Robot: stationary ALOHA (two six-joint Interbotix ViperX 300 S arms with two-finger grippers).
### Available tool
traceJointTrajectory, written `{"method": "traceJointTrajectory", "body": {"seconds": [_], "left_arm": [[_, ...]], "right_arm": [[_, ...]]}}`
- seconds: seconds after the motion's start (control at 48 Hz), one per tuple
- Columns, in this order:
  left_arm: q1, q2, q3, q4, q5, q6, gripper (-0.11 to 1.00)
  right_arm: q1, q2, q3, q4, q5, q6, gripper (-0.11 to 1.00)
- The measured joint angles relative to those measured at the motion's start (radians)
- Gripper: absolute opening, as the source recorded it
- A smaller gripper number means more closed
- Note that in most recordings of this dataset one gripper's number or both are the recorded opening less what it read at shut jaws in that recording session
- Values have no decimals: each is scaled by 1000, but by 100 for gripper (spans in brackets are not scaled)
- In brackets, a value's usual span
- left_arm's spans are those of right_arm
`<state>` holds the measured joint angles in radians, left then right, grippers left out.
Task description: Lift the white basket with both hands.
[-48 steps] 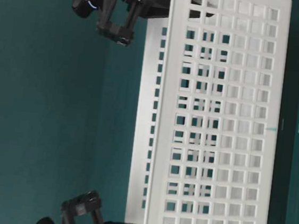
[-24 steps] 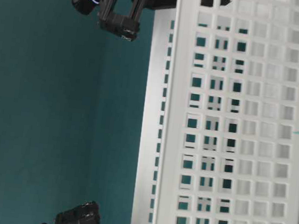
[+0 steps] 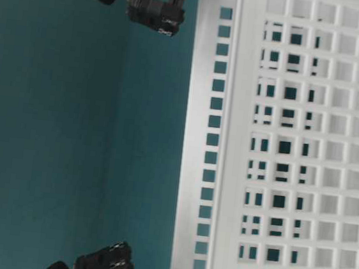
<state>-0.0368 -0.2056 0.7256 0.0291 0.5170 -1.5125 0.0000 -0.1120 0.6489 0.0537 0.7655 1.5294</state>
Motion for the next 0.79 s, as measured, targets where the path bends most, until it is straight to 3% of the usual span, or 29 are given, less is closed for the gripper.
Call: {"method": "traceJointTrajectory", "body": {"seconds": [0.208, 0.792], "left_arm": [[-9, 21, -5, 0, 2, -5, 5], [-14, 21, -3, 0, 2, -6, 5]], "right_arm": [[11, 2, 5, -31, 0, 21, 19], [31, 31, 6, -34, -32, 41, 18]]}}
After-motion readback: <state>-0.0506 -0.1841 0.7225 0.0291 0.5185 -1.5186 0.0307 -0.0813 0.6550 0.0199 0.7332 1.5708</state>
